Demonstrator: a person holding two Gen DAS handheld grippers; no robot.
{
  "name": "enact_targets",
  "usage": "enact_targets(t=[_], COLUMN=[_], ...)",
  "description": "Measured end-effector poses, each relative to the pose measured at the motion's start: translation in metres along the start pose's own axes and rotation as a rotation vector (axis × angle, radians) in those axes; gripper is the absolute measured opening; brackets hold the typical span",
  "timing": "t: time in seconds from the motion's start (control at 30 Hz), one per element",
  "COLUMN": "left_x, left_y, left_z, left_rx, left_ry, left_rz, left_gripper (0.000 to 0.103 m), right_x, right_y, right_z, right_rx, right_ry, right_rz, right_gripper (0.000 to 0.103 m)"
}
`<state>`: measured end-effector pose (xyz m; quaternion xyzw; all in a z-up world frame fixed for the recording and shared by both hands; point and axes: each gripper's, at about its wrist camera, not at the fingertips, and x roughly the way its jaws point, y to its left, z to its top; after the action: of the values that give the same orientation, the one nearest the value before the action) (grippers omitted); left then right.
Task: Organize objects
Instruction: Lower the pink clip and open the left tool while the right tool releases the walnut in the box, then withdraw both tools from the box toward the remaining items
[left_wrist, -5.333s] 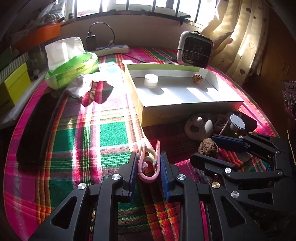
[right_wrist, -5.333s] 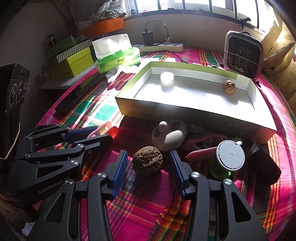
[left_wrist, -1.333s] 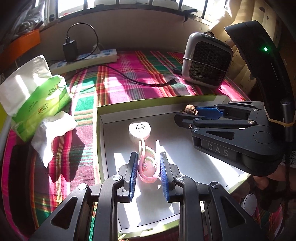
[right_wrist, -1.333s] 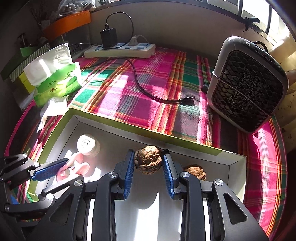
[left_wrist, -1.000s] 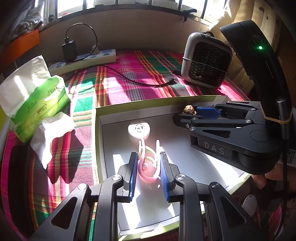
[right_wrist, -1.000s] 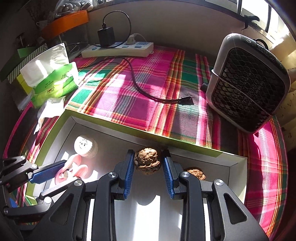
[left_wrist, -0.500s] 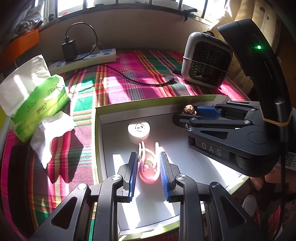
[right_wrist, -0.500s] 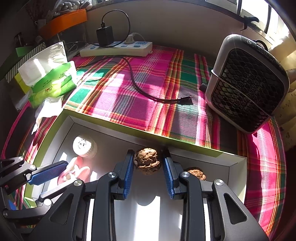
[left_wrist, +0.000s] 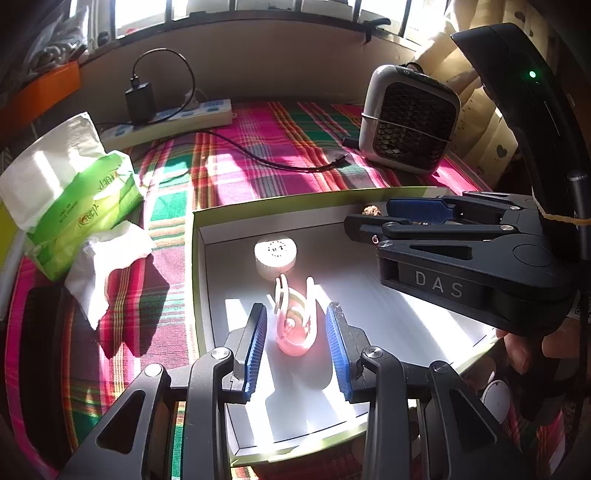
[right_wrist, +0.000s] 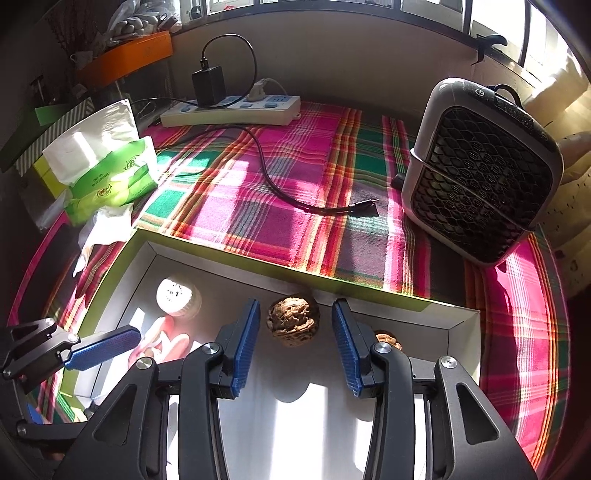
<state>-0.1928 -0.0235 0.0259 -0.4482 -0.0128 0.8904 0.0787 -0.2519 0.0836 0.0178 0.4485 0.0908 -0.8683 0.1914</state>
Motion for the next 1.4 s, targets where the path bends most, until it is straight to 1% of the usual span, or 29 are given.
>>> enact_targets(t=[0.13, 0.63, 0.9, 1.0, 1.1, 1.4], left_x=[-0.007, -0.038, -0.058, -0.066, -0.07, -0.067], left_y=[0.0, -0.004, -0.003, -0.003, -0.003, -0.01], left_z=[-0.004, -0.02, -0.034, -0.041, -0.049, -0.068], left_rx=[-0.002, 0.001, -0.013, -0.014, -0.012, 0.011], left_ry=[-0.01, -0.06, -0.092, -0.107, -0.107, -0.072], left_rz=[0.0, -0.003, -0.023, -0.028, -0.052, -0.127], left_gripper=[0.035, 0.036, 0.036, 0.036, 0.036, 0.037], right_x=[-0.011, -0.056, -0.085, -0.093, -0.1, -0.116], right_y=[-0.001, -0.001, -0.003, -0.007, -0.01, -0.008], right_z=[-0.003, -0.028, -0.052, -0.064, -0.077, -0.106], right_rx=[0.012, 0.089, 0.124, 0.158, 0.179, 0.186], right_ry=[-0.018, -0.1, -0.151, -0.162, -0.173, -0.197], right_rz=[0.002, 0.024, 0.032, 0.032, 0.036, -0.002], right_gripper=[0.047, 0.047, 0.047, 0.047, 0.047, 0.047])
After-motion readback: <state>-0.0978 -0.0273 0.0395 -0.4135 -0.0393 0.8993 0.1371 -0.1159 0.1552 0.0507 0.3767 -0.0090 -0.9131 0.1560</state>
